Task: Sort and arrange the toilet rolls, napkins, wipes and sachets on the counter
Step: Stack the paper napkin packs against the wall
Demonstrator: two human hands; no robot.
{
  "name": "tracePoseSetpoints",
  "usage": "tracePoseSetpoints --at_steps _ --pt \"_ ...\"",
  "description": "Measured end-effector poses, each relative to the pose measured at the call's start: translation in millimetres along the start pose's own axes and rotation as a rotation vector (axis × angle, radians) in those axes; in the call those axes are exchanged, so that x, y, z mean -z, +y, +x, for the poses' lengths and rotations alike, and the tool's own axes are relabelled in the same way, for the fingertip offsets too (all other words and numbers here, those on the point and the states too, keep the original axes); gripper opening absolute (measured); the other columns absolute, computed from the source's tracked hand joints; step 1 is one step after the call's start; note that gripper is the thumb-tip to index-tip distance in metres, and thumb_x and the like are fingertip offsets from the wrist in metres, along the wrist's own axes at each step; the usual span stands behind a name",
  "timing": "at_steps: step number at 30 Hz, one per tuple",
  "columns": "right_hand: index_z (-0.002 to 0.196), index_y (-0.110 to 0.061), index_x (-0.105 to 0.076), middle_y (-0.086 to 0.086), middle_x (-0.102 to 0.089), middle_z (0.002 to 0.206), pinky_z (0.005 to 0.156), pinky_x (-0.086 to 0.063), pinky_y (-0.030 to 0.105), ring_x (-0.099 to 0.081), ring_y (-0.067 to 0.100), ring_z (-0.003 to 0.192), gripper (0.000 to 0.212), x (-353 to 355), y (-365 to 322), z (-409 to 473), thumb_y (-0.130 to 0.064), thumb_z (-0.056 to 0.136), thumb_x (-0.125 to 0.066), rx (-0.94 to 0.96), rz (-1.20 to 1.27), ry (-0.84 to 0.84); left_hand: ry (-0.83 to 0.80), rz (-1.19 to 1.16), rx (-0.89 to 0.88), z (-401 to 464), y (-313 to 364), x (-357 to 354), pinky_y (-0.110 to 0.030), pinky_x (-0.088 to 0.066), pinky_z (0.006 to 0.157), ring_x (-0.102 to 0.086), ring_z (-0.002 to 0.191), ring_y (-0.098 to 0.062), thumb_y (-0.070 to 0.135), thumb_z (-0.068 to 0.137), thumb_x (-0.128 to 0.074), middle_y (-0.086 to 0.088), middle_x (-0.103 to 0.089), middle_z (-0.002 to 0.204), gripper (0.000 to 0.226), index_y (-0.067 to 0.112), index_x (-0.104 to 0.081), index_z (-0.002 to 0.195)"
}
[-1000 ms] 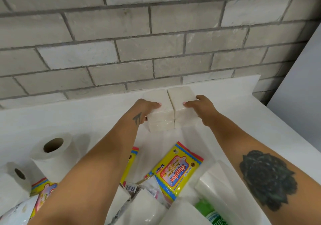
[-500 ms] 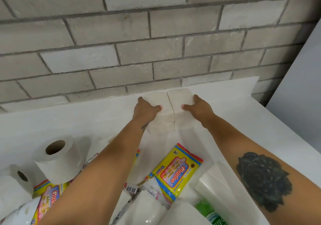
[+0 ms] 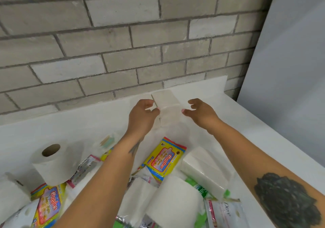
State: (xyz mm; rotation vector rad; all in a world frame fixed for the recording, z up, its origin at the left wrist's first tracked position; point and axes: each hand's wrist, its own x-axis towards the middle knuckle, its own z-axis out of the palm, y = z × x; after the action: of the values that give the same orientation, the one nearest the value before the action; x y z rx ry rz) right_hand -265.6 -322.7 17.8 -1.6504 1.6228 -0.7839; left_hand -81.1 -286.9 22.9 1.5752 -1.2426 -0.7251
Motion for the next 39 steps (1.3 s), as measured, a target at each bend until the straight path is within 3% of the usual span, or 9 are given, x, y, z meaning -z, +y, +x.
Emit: tracePoseSetpoints --at_steps 6,10,15,25,30,32,34,36,39 --pt "0.133 -0.023 -0.047 0.004 -0.048 0.138 0.100 -0.040 0.031 -0.049 0.019 0.122 0.066 18 19 -53 -0.041 0.075 -0.074 -0.044 -0.134 -0.134 -0.193 -0.033 0.094 -33 -7 -16 -0.027 -0.043 0.078 -0.056 0.096 -0.013 0.019 0.086 -0.065 -0.004 -0.063 0.117 0.028 0.015 -0.059 0.113" --pt "0.143 -0.030 -0.031 0.003 -0.038 0.144 0.105 -0.037 0.031 -0.040 0.020 0.130 0.093 16 34 -80 -0.043 0.065 -0.080 -0.090 -0.364 -0.338 -0.240 -0.007 0.109 -52 -9 -20 -0.032 -0.048 0.083 -0.057 0.097 -0.014 0.021 0.086 -0.064 -0.003 -0.064 0.115 0.029 0.015 -0.059 0.114" --pt "0.148 -0.037 -0.008 0.003 -0.034 0.141 0.098 -0.045 0.035 -0.044 0.025 0.126 0.116 2 52 -98 -0.043 0.058 -0.083 -0.147 -0.598 -0.403 -0.266 0.003 0.116 -68 -10 -20 -0.026 -0.049 0.071 -0.056 0.095 -0.013 0.022 0.088 -0.062 0.000 -0.061 0.112 0.029 0.016 -0.058 0.116" --pt "0.148 -0.035 -0.007 0.004 -0.037 0.137 0.095 -0.045 0.037 -0.042 0.026 0.124 0.117 6 41 -96 -0.041 0.057 -0.081 -0.070 -0.538 -0.252 -0.208 0.022 0.206 -73 -10 -13 -0.042 -0.051 0.094 -0.055 0.111 -0.022 0.041 0.087 -0.060 -0.005 -0.053 0.128 0.055 0.012 -0.044 0.131" --pt "0.144 -0.031 -0.014 0.004 -0.042 0.133 0.093 -0.046 0.040 -0.044 0.027 0.121 0.113 6 8 -84 -0.041 0.053 -0.080 0.039 -0.411 -0.077 -0.211 -0.047 0.395 -65 1 -9 -0.037 -0.057 0.074 -0.056 0.111 -0.027 0.068 0.070 -0.062 -0.009 -0.048 0.130 0.094 0.006 -0.035 0.135" --pt "0.140 -0.029 -0.019 0.004 -0.044 0.129 0.092 -0.045 0.040 -0.044 0.028 0.119 0.105 2 -7 -79 -0.040 0.055 -0.079 0.089 -0.387 -0.029 -0.329 -0.126 0.452 -63 6 -7 -0.031 -0.055 0.063 -0.062 0.099 -0.023 0.070 0.068 -0.063 -0.008 -0.057 0.117 0.088 0.009 -0.046 0.128" --pt "0.135 -0.027 -0.023 0.004 -0.046 0.126 0.092 -0.045 0.041 -0.044 0.028 0.117 0.097 -4 -21 -74 -0.041 0.057 -0.078 0.141 -0.382 0.001 -0.447 -0.259 0.476 -60 10 -6 -0.038 -0.056 0.073 -0.065 0.086 -0.023 0.062 0.076 -0.062 -0.007 -0.064 0.097 0.065 0.010 -0.059 0.116" --pt "0.132 -0.026 -0.026 0.003 -0.046 0.125 0.092 -0.044 0.041 -0.044 0.027 0.116 0.090 -11 -32 -67 -0.043 0.058 -0.076 0.187 -0.372 0.031 -0.436 -0.343 0.454 -52 11 -6 -0.043 -0.053 0.082 -0.065 0.079 -0.026 0.048 0.085 -0.061 -0.007 -0.064 0.083 0.050 0.007 -0.061 0.112" --pt "0.131 -0.026 -0.029 0.001 -0.044 0.125 0.092 -0.044 0.039 -0.043 0.025 0.117 0.090 -16 -41 -52 -0.046 0.059 -0.077 0.236 -0.362 0.028 -0.338 -0.326 0.429 -34 11 -3 -0.037 -0.056 0.075 -0.065 0.078 -0.025 0.038 0.089 -0.059 -0.008 -0.064 0.085 0.044 0.002 -0.059 0.113"
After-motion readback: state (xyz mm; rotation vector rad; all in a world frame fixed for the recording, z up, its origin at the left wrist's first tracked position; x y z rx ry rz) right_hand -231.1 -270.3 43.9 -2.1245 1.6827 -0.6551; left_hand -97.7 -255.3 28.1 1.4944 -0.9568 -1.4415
